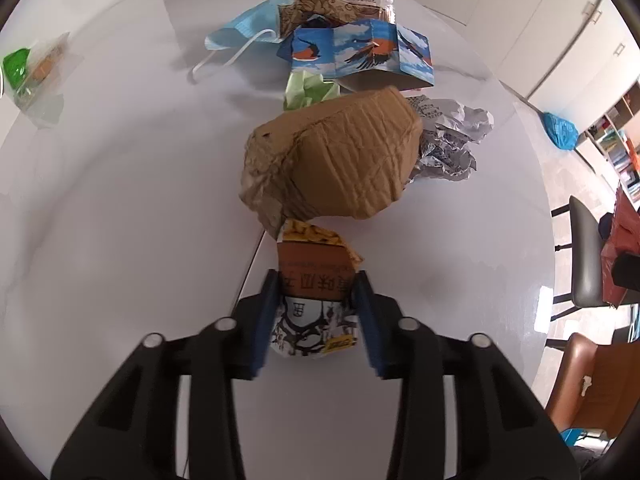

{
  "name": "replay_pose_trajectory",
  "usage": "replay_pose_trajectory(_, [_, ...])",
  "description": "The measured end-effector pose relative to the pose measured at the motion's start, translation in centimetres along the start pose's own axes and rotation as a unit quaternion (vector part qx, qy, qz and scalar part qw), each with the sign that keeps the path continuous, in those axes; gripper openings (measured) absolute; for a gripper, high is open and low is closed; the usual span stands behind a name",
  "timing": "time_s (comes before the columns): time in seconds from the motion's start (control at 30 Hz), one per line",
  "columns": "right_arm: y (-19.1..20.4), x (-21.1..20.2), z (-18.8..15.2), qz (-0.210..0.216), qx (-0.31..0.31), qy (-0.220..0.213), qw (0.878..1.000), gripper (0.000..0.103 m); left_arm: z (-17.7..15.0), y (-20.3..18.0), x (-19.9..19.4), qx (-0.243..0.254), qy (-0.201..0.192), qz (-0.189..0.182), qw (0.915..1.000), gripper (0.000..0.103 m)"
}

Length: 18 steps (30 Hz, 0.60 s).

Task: Collect trash
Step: 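Drop the red wrapper into the bin while the left tool grasps the printed snack box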

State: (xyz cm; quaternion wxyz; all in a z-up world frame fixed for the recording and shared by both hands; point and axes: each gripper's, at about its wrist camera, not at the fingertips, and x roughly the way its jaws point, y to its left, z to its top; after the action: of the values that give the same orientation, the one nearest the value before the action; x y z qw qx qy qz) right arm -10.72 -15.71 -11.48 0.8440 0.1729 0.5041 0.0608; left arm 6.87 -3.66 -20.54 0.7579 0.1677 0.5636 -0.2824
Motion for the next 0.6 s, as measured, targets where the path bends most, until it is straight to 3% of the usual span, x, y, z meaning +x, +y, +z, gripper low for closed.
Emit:
replay_pose_trajectory(0.33, [-1.9,-1.4,-1.6,-0.023,0.063,-0.011,0.998,0.046,-1.1,-2.0,-4.8,-0.025,-0.011,0.001,0.9996,0.035])
replay_pose_trajectory(0.6, [-8.3,-4.2,-7.1,-0.095,0.118,0.006,0.988,0.046,-1.5,-8.8,-8.7,0.039,-0.042,-0.022,0.9981,0.035])
